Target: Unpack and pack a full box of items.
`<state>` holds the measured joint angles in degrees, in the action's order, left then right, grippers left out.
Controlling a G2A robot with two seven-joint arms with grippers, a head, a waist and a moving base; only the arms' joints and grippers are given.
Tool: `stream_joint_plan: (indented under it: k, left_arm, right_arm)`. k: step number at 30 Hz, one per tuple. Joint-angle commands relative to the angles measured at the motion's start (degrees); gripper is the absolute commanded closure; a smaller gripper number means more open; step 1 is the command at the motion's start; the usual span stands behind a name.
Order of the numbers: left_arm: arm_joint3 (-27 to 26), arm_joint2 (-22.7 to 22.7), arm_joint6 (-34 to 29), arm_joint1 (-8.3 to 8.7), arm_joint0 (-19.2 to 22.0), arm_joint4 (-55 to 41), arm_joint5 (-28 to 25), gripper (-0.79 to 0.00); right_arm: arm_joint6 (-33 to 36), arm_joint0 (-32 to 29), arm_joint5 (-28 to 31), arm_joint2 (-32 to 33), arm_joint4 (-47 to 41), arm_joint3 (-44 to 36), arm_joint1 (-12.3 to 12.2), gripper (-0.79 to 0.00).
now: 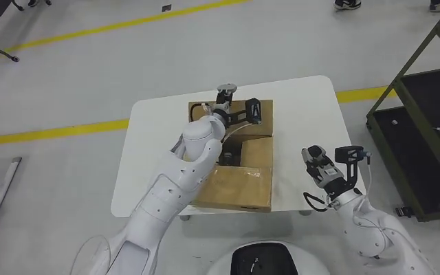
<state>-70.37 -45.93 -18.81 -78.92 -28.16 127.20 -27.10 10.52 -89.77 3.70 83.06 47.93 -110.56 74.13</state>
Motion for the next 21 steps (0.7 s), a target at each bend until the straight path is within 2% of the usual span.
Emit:
stream_joint_plan:
  k: [1,2,3,4,12,17,21]
  left_arm:
    - [-1.9,-1.7,-0.2,0.29,-1.0,-0.8,0.4,-0.785]
    - [-2.9,-2.1,-0.5,0.45,-1.4,-0.3,0.5,-0.785]
    - [-4.3,-2.9,-0.8,0.70,-2.3,0.0,0.4,-0.785]
    - [-6.2,-4.3,-1.1,1.08,-3.8,-0.4,0.4,-0.785]
    - [-21.1,-13.8,-2.6,3.49,-14.5,-2.6,-1.3,-0.785]
    - [-32.2,-19.0,-5.3,4.46,-23.5,-5.9,-1.6,-0.785]
    - [-38.2,-21.9,-7.6,4.91,-30.0,-7.5,-0.3,-0.785]
  right_arm:
    - [0.6,0.4,0.6,-0.3,-1.2,0.0,0.0,-0.314]
    - [0.8,0.5,0.9,-0.3,-1.7,0.0,0.0,-0.376]
    - [1.1,0.7,1.4,-0.2,-2.1,0.0,0.0,-0.727]
    - [1.5,1.0,2.0,-0.1,-2.6,0.0,-0.1,-0.785]
    - [4.1,2.3,6.8,0.2,-4.5,0.7,-0.4,-0.785]
    - [7.6,3.1,13.7,0.3,-8.0,1.4,-0.8,-0.785]
    - [12.3,4.1,18.3,1.4,-10.3,1.6,-1.4,-0.785]
